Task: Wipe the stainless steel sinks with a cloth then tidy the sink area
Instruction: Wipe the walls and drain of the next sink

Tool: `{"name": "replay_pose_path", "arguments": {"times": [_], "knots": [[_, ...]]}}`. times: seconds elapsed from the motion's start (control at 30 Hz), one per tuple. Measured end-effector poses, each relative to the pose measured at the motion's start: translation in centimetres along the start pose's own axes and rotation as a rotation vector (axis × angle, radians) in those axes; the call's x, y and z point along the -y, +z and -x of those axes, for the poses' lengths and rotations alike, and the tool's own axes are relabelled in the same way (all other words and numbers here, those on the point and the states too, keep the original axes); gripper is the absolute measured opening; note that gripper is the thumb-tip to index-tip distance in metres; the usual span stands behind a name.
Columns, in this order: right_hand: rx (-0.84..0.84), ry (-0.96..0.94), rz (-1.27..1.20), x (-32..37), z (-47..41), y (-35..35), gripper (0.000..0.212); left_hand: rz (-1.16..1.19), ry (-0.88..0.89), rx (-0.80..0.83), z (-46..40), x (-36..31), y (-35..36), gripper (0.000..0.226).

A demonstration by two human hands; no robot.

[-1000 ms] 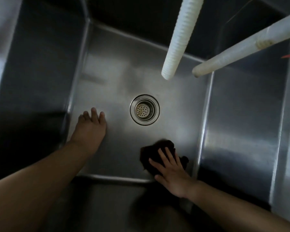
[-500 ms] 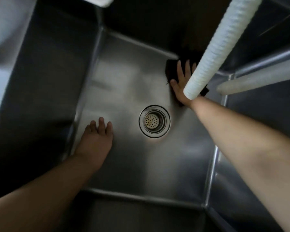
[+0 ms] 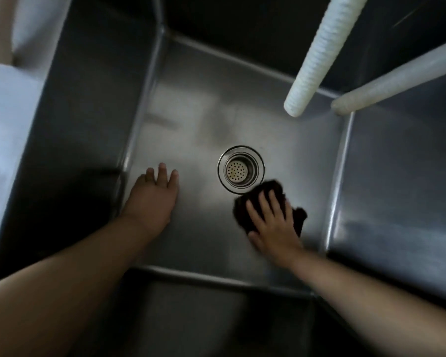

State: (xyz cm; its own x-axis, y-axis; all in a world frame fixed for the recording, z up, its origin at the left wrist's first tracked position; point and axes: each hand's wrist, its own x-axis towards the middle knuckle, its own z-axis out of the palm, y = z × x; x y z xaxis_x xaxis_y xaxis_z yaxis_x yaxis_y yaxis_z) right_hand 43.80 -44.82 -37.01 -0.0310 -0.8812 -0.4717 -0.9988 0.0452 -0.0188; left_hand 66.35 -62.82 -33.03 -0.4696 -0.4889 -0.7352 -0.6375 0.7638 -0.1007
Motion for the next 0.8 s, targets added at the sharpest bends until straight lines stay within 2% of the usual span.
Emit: {"name": "replay_pose_path", "arguments": {"times": [0.07, 0.17, 0.3, 0.37, 0.5, 0.63, 0.8], "knots": [[0.03, -0.198, 0.066, 1.6, 3.1, 1.2, 0.068, 0.018, -0.009, 0.001, 0.4, 0.0, -0.2, 0.093], [0.048, -0.527, 0.138, 2.6, 4.7, 1.7, 0.069, 0.056, -0.018, -0.007, 0.7, 0.1, -0.9, 0.075], [-0.002, -0.743, 0.195, 3.2, 2.2, 0.3, 0.059, 0.171, -0.048, -0.06, 0.7, 0.8, -2.6, 0.045], [-0.03, -0.721, 0.167, 4.0, 0.1, -0.5, 0.057, 0.215, -0.096, -0.118, 0.7, 1.1, -3.2, 0.034], [-0.078, -0.532, 0.093, 5.8, -5.8, -2.5, 0.059, 0.22, -0.162, -0.248, 0.5, 1.9, -4.0, 0.03], [-0.092, -0.396, 0.051, 5.3, -12.9, -5.5, 0.06, 0.291, -0.229, -0.236, 0.1, 2.7, -4.0, 0.024], [-0.151, -0.208, 0.063, 0.5, -19.1, -8.7, 0.061, 0.286, -0.244, -0.239, -0.1, 2.3, -2.9, 0.026]]}}
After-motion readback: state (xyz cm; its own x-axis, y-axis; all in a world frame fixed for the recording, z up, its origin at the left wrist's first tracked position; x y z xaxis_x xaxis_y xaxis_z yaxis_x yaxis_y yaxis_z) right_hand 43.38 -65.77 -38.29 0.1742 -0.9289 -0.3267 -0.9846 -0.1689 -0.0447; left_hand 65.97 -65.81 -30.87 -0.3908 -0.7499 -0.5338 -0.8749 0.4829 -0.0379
